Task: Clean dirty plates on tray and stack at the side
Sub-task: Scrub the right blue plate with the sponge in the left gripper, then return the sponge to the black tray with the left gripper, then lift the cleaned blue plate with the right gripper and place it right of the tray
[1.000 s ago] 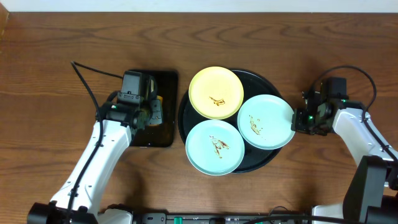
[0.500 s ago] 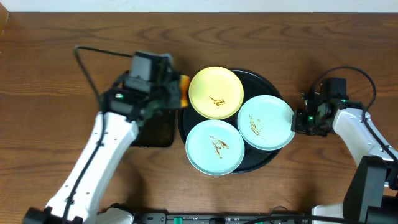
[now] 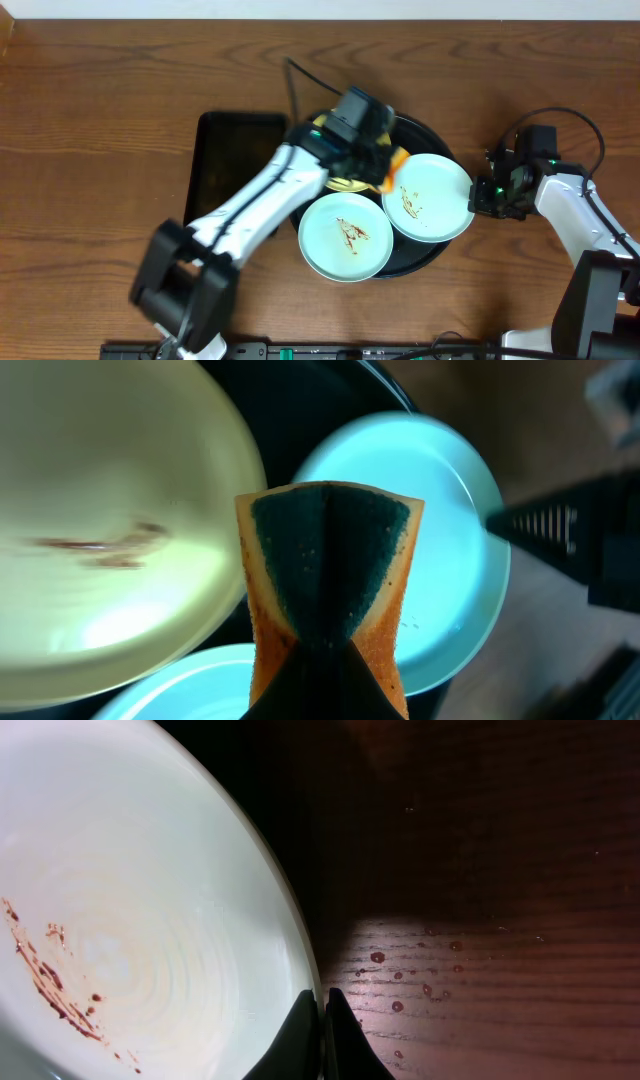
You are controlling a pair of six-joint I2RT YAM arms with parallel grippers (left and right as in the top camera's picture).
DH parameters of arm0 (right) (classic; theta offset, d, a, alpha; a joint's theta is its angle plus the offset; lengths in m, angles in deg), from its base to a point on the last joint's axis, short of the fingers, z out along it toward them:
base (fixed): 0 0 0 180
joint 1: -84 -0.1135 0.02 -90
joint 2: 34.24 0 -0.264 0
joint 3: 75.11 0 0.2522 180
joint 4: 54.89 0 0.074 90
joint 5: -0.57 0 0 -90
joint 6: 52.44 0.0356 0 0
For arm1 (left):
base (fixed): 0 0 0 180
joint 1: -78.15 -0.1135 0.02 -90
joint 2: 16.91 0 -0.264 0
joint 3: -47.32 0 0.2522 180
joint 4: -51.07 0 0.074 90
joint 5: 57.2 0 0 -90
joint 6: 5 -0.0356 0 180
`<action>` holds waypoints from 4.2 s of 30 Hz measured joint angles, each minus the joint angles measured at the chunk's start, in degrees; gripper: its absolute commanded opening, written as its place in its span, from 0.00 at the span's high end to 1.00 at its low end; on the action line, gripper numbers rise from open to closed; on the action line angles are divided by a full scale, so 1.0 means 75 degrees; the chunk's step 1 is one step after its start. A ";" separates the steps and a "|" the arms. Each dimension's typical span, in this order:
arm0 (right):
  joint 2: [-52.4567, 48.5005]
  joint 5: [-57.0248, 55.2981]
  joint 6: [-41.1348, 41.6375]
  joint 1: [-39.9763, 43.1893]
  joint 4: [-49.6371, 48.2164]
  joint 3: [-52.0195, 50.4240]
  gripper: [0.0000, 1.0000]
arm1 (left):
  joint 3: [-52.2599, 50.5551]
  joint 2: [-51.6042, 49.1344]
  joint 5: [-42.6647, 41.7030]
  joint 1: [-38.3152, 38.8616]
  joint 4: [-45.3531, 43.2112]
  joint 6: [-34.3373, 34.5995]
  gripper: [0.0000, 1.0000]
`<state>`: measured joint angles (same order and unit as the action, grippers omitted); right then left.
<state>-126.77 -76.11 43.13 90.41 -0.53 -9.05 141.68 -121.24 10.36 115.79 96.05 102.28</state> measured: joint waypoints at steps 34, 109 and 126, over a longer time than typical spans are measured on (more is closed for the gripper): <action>0.0003 0.0102 0.0006 0.0000 0.0297 0.0000 0.99 | 0.0003 -0.1682 0.1361 0.1058 -0.1020 0.0079 0.93; 0.2611 -0.8113 -0.0003 -0.4753 -0.0233 0.0437 0.99 | 0.0058 0.1769 0.2821 -0.5018 0.3640 -0.0140 0.92; 0.2611 -0.9139 -0.0023 -0.5167 -0.0312 0.0437 0.99 | 0.0058 0.1769 0.2821 -0.5018 0.3640 -0.0140 0.92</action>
<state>-107.18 -144.65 42.95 51.66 -2.87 -5.78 142.12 -107.97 31.52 78.16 123.35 101.23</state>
